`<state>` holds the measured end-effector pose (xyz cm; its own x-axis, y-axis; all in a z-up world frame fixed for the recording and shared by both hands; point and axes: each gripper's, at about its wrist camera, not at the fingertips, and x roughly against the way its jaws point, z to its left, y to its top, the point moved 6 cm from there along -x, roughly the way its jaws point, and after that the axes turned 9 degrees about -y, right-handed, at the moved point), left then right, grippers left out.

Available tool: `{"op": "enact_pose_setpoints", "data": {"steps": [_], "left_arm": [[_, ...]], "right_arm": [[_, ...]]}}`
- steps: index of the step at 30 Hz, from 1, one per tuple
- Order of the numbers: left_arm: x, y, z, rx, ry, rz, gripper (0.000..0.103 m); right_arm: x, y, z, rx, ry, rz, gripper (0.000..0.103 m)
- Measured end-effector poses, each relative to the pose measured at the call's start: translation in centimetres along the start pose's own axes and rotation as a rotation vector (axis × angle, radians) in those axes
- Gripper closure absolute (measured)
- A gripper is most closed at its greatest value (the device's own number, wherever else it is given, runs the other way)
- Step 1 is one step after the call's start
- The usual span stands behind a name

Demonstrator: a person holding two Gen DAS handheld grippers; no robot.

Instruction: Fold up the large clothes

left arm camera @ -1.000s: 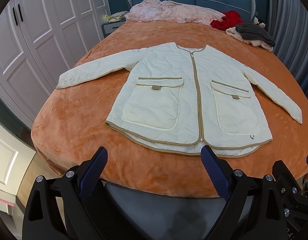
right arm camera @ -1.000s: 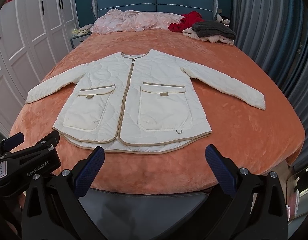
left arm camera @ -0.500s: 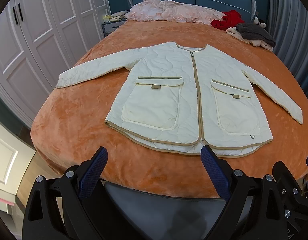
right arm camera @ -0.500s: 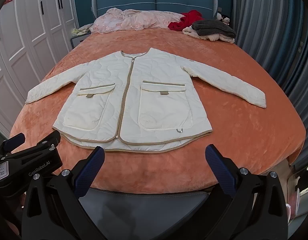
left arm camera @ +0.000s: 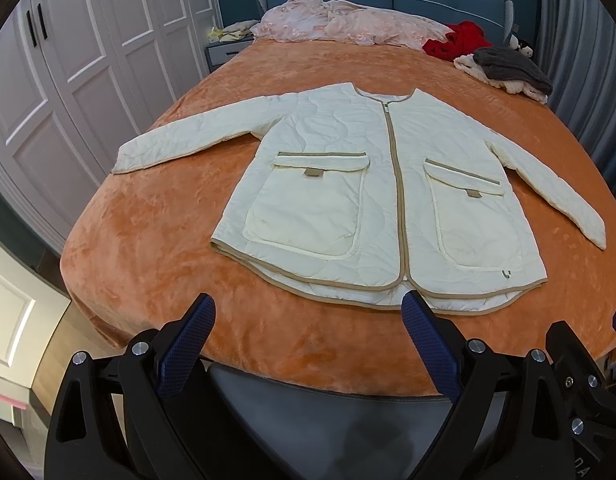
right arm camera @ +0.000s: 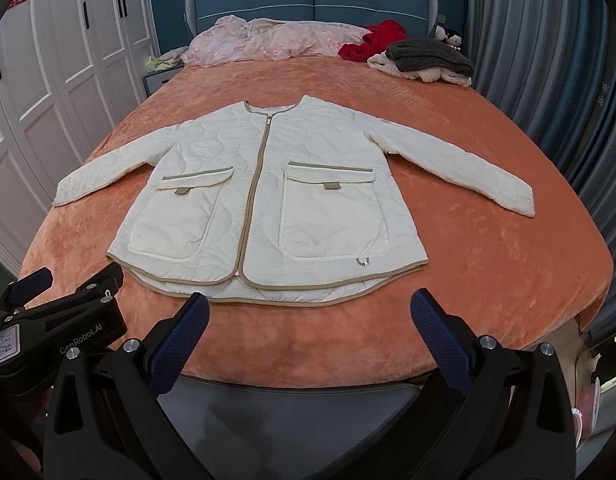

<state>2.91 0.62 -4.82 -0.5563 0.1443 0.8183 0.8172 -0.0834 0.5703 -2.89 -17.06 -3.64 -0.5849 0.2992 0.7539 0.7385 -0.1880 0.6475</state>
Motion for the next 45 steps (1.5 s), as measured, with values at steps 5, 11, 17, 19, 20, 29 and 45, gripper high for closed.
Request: {"op": "enact_pose_setpoints", "data": {"steps": [5,11,17,19,20,29,45], "left_arm": [[-0.1,-0.3,-0.2,-0.011,-0.007,0.003,0.011],[-0.3,-0.4,-0.3,-0.011,-0.007,0.007,0.011],[-0.3,-0.4,-0.1,-0.008,-0.008,0.01,0.011],[-0.3,-0.4,-0.1,-0.006,-0.008,0.009,0.011],[-0.3,-0.4,-0.1,-0.005,-0.008,0.009,0.011],[-1.3,-0.3,0.1,-0.004,0.0,0.025,0.011],[-11.3,4.3,3.1,0.104,-0.014,0.11,0.011]], "right_arm": [[-0.4,0.0,0.1,0.002,-0.001,-0.001,0.005],[-0.4,0.0,0.1,0.001,0.003,0.0,0.005],[-0.5,-0.1,0.1,0.003,0.002,-0.001,0.005],[-0.4,-0.1,0.1,0.003,0.003,-0.003,0.005],[-0.4,0.0,0.1,0.003,0.005,-0.003,0.005],[-1.3,0.1,0.2,-0.001,-0.009,-0.021,0.005],[-18.7,6.4,-19.2,-0.444,-0.024,0.058,0.005]]}}
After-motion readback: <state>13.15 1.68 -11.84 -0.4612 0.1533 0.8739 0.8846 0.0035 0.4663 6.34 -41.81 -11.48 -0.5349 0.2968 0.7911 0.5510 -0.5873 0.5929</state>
